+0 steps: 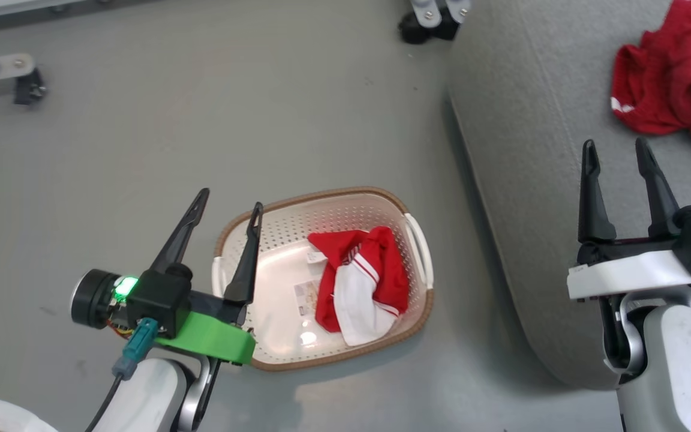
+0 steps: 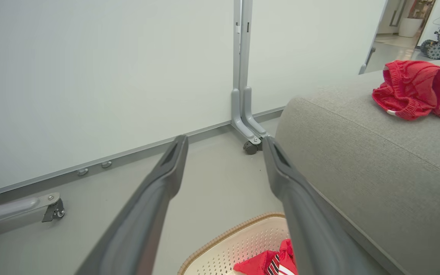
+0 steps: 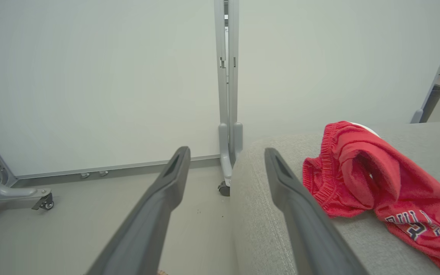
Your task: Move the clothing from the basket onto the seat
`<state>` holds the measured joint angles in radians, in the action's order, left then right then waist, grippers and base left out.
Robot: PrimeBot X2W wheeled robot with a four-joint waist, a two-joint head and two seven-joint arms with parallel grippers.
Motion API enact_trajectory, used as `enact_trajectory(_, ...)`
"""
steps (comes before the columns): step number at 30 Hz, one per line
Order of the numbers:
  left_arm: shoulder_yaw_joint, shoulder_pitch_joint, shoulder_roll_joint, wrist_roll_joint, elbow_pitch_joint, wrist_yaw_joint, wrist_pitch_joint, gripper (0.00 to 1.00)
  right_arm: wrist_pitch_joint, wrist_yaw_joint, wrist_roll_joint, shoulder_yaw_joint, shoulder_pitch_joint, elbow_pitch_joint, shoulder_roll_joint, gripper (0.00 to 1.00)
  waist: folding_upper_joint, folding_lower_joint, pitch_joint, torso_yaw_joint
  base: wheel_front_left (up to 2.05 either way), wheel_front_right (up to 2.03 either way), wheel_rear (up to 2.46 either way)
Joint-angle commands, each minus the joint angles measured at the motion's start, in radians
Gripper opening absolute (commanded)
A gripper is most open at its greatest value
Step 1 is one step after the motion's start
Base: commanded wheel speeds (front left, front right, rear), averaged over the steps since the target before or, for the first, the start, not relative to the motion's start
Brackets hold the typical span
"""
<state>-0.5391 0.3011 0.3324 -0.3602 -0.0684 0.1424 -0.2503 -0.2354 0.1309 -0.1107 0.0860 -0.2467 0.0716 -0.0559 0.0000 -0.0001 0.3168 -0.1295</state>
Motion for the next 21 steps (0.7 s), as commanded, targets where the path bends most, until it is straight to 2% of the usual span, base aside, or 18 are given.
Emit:
enact_trajectory(1, 0.013, -0.023, -0.002, -0.006, -0.01, 0.011, -0.008, 1.0, 0.013, 0.0, 0.006, -0.006, 0.029, -0.017, -0.001, 1.0, 0.0, 0.0001, -0.092, 0.101, 0.0, 0.0, 0.0)
enact_trajectory(10, 0.14, -0.091, 0.001, -0.01, -0.025, 0.042, -0.015, 1.0, 0.074, 0.0, 0.024, -0.053, 0.12, -0.093, 0.004, 1.0, 0.0, 0.0001, -0.154, 0.167, 0.0, 0.0, 0.0)
enact_trajectory(21, 0.236, -0.199, -0.013, 0.023, -0.024, 0.015, -0.015, 1.0, 0.119, 0.0, 0.006, -0.056, 0.214, -0.116, 0.005, 1.0, 0.0, 0.0001, -0.226, 0.165, 0.0, 0.0, 0.0)
